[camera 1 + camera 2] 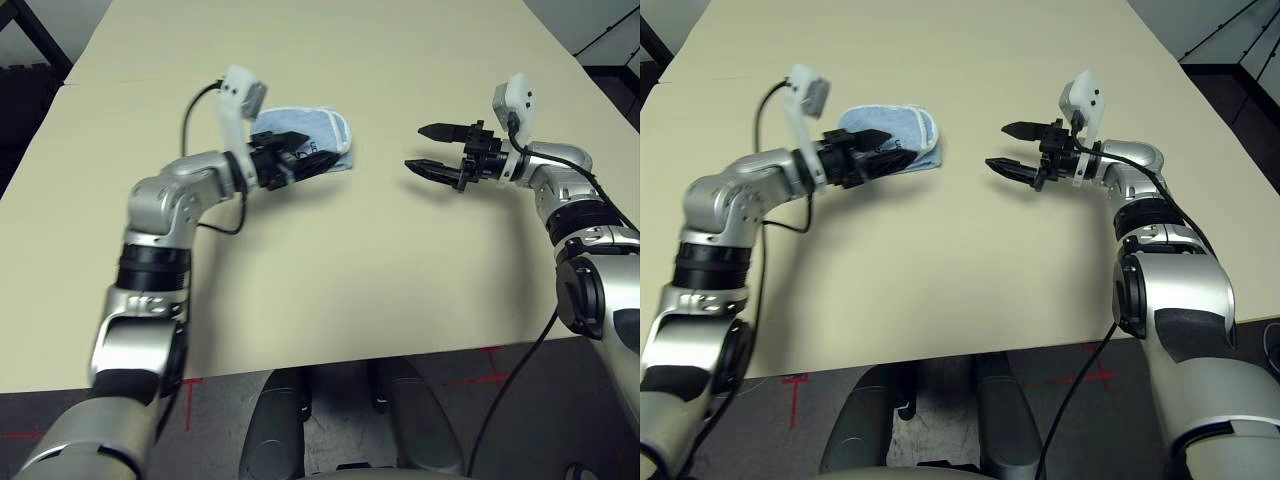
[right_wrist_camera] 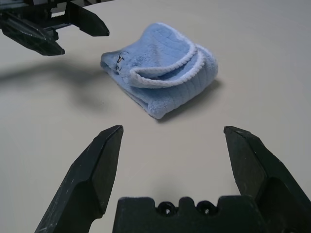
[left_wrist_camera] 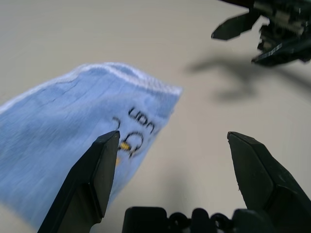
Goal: Fold the towel and set it aside.
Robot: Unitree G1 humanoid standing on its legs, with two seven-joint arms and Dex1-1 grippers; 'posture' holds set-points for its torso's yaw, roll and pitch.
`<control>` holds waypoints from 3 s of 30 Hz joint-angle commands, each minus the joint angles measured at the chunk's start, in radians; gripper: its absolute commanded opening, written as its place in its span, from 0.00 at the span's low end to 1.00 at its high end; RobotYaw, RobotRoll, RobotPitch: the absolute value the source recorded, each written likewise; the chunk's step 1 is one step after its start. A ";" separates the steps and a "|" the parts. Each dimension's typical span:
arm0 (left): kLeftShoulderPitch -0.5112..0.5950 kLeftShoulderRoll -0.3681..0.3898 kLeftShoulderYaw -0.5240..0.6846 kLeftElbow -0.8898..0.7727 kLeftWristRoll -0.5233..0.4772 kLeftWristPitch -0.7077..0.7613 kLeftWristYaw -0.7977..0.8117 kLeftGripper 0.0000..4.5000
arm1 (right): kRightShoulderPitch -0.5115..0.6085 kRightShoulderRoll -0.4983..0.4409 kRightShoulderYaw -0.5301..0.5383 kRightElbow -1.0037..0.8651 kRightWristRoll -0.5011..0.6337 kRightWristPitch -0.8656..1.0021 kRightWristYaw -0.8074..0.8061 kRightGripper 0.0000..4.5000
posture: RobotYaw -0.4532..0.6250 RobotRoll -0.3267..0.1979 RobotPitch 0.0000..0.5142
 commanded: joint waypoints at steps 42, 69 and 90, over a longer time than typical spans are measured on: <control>-0.026 0.021 0.064 0.346 0.053 -0.449 -0.237 0.79 | 0.006 0.042 0.019 -0.038 0.005 -0.119 0.073 0.00 | 0.43 0.62 0.44; -0.215 -0.121 0.111 0.584 0.136 -0.467 -0.031 0.01 | -0.107 0.206 0.029 0.035 -0.064 -0.076 -0.382 0.00 | 0.43 0.62 0.66; -0.346 -0.181 0.023 0.906 0.327 -0.506 0.111 0.01 | -0.154 0.350 0.240 0.103 -0.344 0.047 -0.743 0.00 | 0.45 0.62 0.64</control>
